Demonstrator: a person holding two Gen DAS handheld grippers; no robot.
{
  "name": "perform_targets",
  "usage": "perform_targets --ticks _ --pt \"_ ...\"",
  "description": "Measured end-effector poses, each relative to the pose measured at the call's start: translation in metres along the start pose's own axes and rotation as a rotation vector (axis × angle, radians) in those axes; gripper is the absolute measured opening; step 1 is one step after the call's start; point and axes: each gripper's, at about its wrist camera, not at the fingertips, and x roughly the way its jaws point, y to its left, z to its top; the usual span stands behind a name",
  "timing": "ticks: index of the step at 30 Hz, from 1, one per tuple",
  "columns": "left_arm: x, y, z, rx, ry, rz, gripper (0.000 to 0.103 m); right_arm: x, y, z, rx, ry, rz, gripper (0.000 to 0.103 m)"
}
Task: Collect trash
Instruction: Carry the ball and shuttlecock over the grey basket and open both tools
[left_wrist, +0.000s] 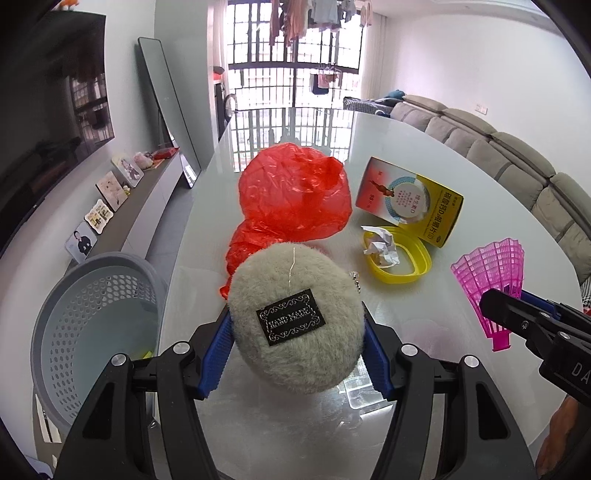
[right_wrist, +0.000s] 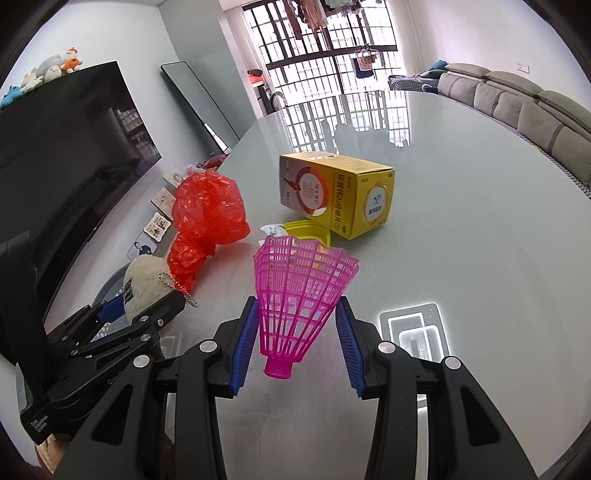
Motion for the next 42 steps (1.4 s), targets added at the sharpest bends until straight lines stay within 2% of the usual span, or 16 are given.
perform_targets --ticks 31,42 --pt "-0.024 0.142 -0.025 -0.221 -0.017 0.192 0.061 0.071 0.152 0.002 -0.282 0.125 0.199 0.041" --pt "-0.017 0.194 -0.040 -0.312 0.031 0.288 0.061 0.101 0.189 0.008 -0.352 0.173 0.273 0.041"
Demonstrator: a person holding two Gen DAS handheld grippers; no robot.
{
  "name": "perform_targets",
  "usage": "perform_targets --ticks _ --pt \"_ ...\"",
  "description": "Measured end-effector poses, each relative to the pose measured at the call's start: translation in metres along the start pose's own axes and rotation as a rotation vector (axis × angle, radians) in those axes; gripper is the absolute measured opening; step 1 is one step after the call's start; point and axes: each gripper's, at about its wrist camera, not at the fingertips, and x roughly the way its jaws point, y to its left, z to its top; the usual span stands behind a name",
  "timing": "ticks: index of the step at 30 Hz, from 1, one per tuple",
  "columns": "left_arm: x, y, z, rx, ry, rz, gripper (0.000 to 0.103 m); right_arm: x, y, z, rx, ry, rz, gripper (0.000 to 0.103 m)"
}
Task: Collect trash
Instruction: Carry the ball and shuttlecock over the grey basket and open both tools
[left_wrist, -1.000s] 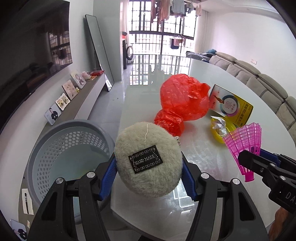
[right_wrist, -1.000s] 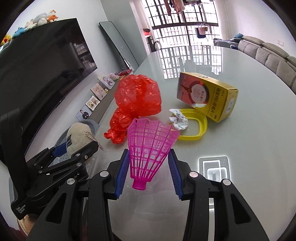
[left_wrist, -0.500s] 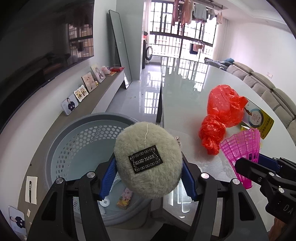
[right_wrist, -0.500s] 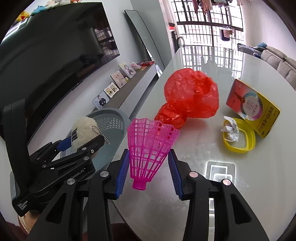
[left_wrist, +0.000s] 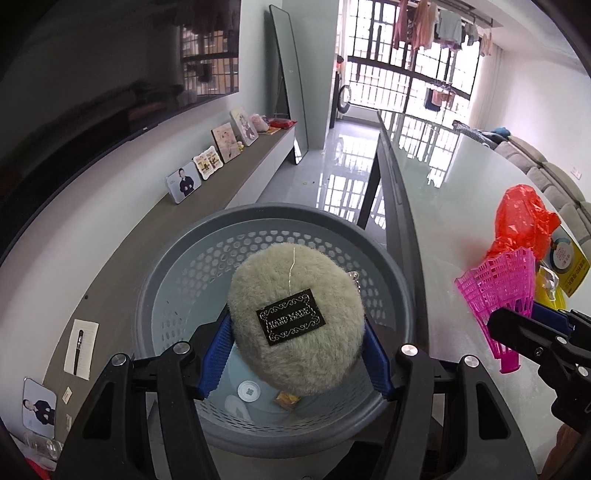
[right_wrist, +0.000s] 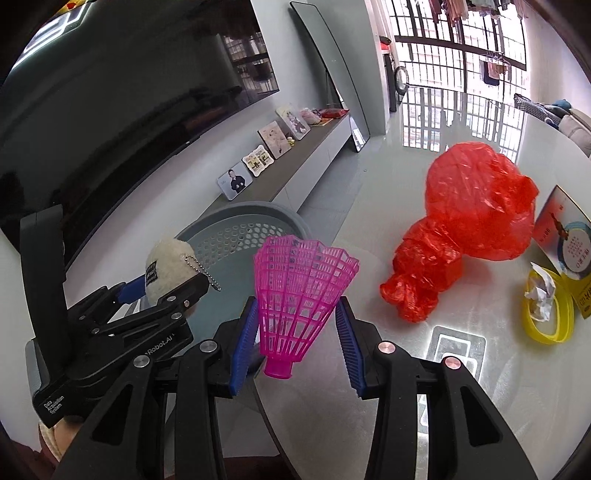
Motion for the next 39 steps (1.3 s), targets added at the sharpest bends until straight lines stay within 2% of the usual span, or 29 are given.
perform_targets --ticks 5,16,26,31,39 --pt "0.011 0.022 0.000 -0.037 0.024 0.047 0.061 0.022 0.014 0.011 -0.051 0.030 0.033 0.041" --pt "0.025 0.047 0.001 -0.071 0.052 0.093 0.062 0.074 0.038 0.030 -0.127 0.085 0.096 0.041" --pt "0.022 0.047 -0.004 -0.086 0.060 0.108 0.063 0.088 0.036 0.034 -0.122 0.103 0.105 0.042" --pt "0.018 0.049 -0.004 -0.092 0.047 0.115 0.074 0.086 0.038 0.033 -0.134 0.090 0.100 0.047" --pt "0.014 0.051 -0.004 -0.096 0.045 0.124 0.079 0.084 0.038 0.032 -0.129 0.083 0.098 0.050"
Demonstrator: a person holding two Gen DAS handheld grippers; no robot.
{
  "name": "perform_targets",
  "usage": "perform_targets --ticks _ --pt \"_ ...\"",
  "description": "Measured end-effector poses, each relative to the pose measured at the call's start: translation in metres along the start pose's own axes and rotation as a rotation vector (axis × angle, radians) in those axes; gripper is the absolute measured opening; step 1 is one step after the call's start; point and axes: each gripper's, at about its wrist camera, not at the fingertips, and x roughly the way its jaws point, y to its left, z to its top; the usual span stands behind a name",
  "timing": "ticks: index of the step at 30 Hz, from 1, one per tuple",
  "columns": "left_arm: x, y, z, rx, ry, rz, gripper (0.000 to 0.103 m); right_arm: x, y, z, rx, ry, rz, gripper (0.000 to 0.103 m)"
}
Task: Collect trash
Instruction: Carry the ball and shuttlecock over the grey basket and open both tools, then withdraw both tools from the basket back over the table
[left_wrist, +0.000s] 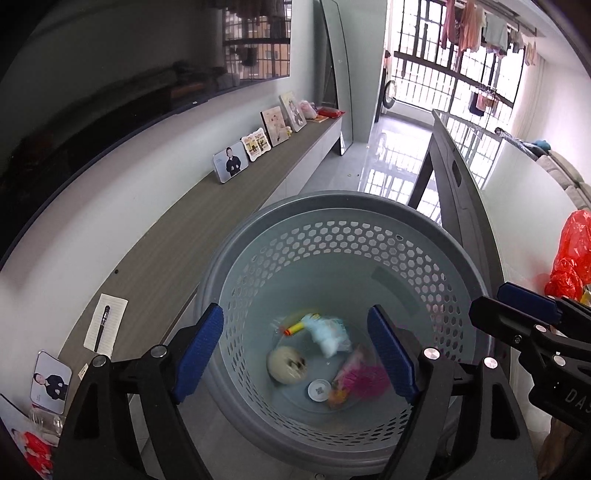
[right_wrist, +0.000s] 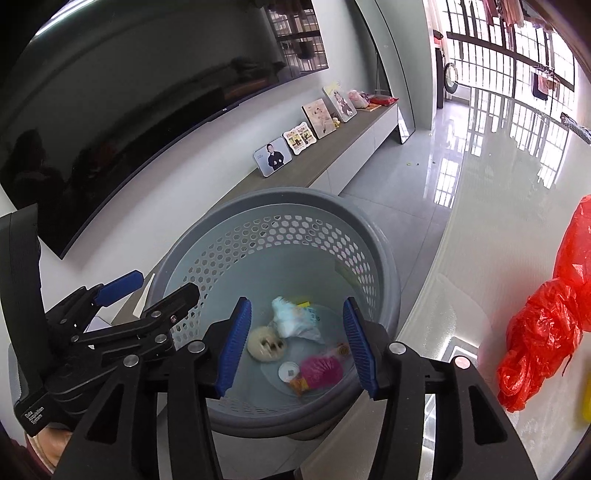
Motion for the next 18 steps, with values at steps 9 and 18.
perform_targets --ticks 9,18 --pt "-0.0001 0.0028 0.0007 -0.003 -0.001 0.002 0.081 0.0004 -0.0001 -0.0002 0.001 -0.001 -0.001 0.050" --pt "-0.0025 0.0027 0.0012 0.000 0.000 -0.002 0.083 -0.0063 -0.0002 -0.0064 0.013 -0.008 -0.009 0.050"
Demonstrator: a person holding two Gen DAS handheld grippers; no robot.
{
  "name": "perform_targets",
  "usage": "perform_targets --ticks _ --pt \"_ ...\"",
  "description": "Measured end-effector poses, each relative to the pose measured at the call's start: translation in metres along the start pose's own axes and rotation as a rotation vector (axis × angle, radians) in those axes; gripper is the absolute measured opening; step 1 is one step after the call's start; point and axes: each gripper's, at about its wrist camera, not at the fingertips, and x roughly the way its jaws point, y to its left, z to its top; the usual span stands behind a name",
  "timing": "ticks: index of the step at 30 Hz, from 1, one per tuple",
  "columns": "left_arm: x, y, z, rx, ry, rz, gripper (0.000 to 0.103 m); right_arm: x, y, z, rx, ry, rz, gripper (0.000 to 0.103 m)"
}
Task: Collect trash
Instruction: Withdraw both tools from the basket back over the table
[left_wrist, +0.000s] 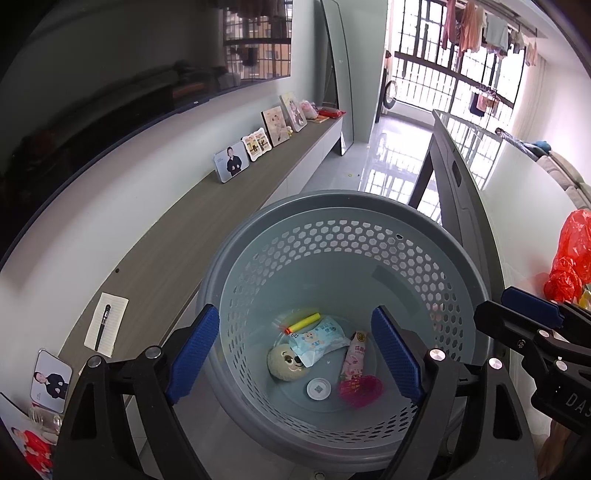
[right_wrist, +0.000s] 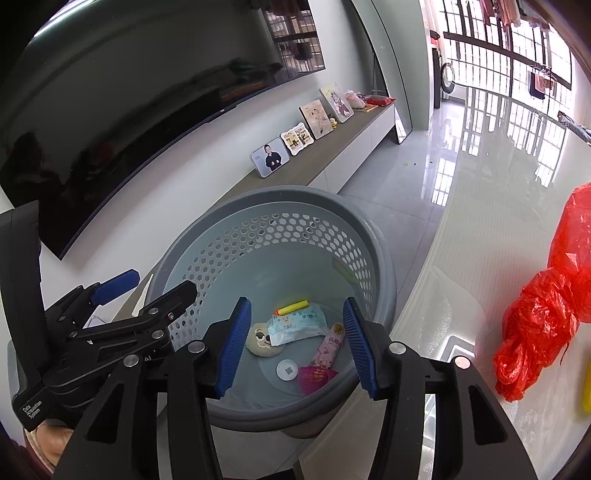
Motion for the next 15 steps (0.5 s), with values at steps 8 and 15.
perform_targets --ticks 8,15 --pt "-0.005 -0.006 0.001 0.013 -0.010 -0.009 0.085 -0.018 -0.008 -0.006 0.041 -0.033 -0.016 0.050" --pt "-0.009 -0.024 0.003 0.040 -0.019 -0.043 0.085 -0.043 -0.022 -0.021 0.085 -0.062 -0.051 0.050"
